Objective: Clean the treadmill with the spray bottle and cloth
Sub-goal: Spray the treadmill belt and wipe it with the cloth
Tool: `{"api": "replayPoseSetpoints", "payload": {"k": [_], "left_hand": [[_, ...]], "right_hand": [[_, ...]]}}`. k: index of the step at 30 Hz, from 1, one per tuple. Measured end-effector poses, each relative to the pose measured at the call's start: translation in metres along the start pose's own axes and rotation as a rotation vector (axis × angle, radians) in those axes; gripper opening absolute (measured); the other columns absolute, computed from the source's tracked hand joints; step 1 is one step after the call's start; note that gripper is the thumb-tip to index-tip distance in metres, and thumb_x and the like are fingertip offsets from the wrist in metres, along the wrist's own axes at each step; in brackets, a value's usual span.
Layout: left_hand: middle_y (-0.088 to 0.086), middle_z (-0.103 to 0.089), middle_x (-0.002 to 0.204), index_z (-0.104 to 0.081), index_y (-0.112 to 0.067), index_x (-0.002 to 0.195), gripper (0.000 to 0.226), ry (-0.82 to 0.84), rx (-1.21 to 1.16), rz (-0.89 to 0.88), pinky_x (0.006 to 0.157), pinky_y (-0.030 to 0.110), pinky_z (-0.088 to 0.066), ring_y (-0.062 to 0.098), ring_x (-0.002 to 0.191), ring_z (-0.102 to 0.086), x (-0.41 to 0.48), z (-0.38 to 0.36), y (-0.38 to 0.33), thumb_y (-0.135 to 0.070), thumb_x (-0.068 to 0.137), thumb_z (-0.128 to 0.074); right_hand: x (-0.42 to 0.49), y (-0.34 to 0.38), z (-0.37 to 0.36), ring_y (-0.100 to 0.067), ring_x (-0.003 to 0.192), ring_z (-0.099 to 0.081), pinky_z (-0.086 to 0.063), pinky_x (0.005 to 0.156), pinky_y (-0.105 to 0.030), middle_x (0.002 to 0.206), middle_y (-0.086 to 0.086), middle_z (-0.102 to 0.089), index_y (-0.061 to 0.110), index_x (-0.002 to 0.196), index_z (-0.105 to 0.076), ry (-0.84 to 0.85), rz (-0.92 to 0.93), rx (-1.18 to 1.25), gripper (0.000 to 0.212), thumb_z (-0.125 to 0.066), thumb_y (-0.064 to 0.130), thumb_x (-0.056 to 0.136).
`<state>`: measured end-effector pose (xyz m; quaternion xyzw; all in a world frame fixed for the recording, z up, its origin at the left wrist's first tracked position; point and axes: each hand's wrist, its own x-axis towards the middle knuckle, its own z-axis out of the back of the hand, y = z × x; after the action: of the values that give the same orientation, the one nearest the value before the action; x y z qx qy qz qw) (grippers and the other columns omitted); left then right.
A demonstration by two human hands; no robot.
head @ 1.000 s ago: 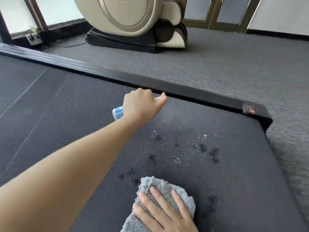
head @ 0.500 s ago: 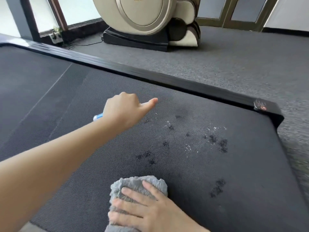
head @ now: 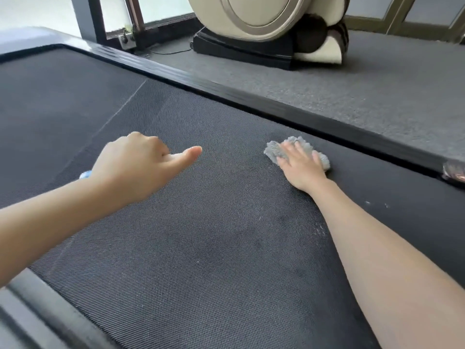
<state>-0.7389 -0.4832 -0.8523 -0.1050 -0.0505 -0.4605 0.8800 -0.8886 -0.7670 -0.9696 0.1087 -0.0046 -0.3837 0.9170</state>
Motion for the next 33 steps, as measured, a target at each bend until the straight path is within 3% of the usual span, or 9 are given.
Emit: {"api": "replayPoseSetpoints", "payload": {"k": [6, 9, 12, 14, 16, 20, 22, 28, 33], "left_hand": [[0.008, -0.047, 0.047, -0.031, -0.010, 0.045, 0.081, -0.030, -0.031, 0.005, 0.047, 0.030, -0.032, 0.026, 0.046, -0.047, -0.001, 0.008, -0.004, -0.084, 0.074, -0.018], [0.010, -0.044, 0.047, -0.031, -0.009, 0.045, 0.079, -0.041, -0.037, 0.003, 0.046, 0.029, -0.028, 0.028, 0.047, -0.046, -0.004, 0.011, -0.013, -0.079, 0.081, -0.026], [0.011, -0.043, 0.048, -0.031, -0.008, 0.045, 0.076, -0.038, -0.034, 0.001, 0.046, 0.029, -0.026, 0.029, 0.047, -0.045, -0.010, 0.013, -0.016, -0.074, 0.083, -0.027], [0.011, -0.042, 0.049, -0.031, -0.008, 0.046, 0.076, -0.031, -0.033, 0.019, 0.046, 0.029, -0.026, 0.029, 0.047, -0.044, -0.014, 0.013, -0.017, -0.073, 0.084, -0.029], [0.010, -0.041, 0.050, -0.031, -0.007, 0.047, 0.075, -0.021, -0.031, 0.050, 0.047, 0.029, -0.027, 0.028, 0.047, -0.042, -0.017, 0.015, -0.018, -0.072, 0.085, -0.031], [0.009, -0.042, 0.050, -0.031, -0.008, 0.047, 0.075, -0.036, -0.025, 0.023, 0.048, 0.030, -0.029, 0.026, 0.049, -0.044, -0.022, 0.019, -0.016, -0.073, 0.085, -0.029], [0.009, -0.042, 0.050, -0.031, -0.008, 0.048, 0.075, -0.038, -0.015, 0.019, 0.047, 0.030, -0.028, 0.026, 0.048, -0.043, -0.024, 0.022, -0.015, -0.073, 0.085, -0.029], [0.008, -0.042, 0.050, -0.035, -0.009, 0.048, 0.077, -0.050, 0.057, -0.042, 0.049, 0.031, -0.030, 0.028, 0.050, -0.043, -0.032, 0.028, -0.013, -0.077, 0.083, -0.027], [0.008, -0.048, 0.052, -0.040, -0.007, 0.051, 0.079, -0.044, 0.079, -0.056, 0.051, 0.031, -0.034, 0.027, 0.051, -0.049, -0.042, 0.033, -0.008, -0.079, 0.081, -0.023]], "right_hand": [[-0.082, 0.089, -0.021, -0.007, 0.145, 0.008, 0.009, 0.117, -0.045, 0.160, 0.012, -0.005, 0.032, 0.151, -0.013, 0.066, 0.420, 0.090, 0.052, -0.021, 0.044, 0.101], [-0.177, 0.147, -0.049, -0.013, 0.146, -0.009, 0.002, 0.117, -0.045, 0.155, 0.009, -0.026, 0.028, 0.147, -0.030, 0.031, 0.822, 0.082, 0.052, -0.025, 0.045, 0.098], [-0.206, 0.146, -0.046, -0.011, 0.144, -0.018, -0.002, 0.116, -0.042, 0.152, 0.012, -0.033, 0.032, 0.143, -0.038, 0.094, 0.977, 0.084, 0.047, -0.029, 0.044, 0.098], [-0.177, 0.125, -0.027, -0.015, 0.136, -0.034, -0.022, 0.111, -0.046, 0.140, 0.010, -0.047, 0.040, 0.130, -0.050, -0.011, 0.979, -0.013, 0.041, -0.025, 0.042, 0.097], [-0.132, 0.092, -0.010, -0.022, 0.127, -0.044, -0.036, 0.102, -0.050, 0.132, 0.006, -0.051, 0.045, 0.124, -0.050, -0.129, 0.673, 0.001, 0.035, -0.028, 0.042, 0.097], [-0.078, 0.041, -0.011, -0.011, 0.146, 0.005, 0.006, 0.117, -0.047, 0.160, 0.007, -0.004, 0.029, 0.152, -0.013, 0.042, 0.074, 0.020, 0.052, -0.021, 0.041, 0.102], [-0.084, 0.069, -0.021, -0.011, 0.146, 0.009, 0.009, 0.115, -0.047, 0.160, 0.009, -0.002, 0.028, 0.152, -0.012, 0.015, 0.143, 0.023, 0.052, -0.018, 0.042, 0.102], [-0.200, 0.214, -0.062, -0.013, 0.147, -0.003, 0.009, 0.116, -0.043, 0.157, 0.008, -0.020, 0.027, 0.149, -0.027, 0.040, 0.871, 0.053, 0.049, -0.032, 0.039, 0.102], [-0.234, 0.173, -0.057, -0.006, 0.146, 0.004, 0.007, 0.117, -0.041, 0.157, 0.015, -0.016, 0.030, 0.150, -0.022, 0.094, 0.961, 0.051, 0.051, -0.028, 0.038, 0.100]]}}
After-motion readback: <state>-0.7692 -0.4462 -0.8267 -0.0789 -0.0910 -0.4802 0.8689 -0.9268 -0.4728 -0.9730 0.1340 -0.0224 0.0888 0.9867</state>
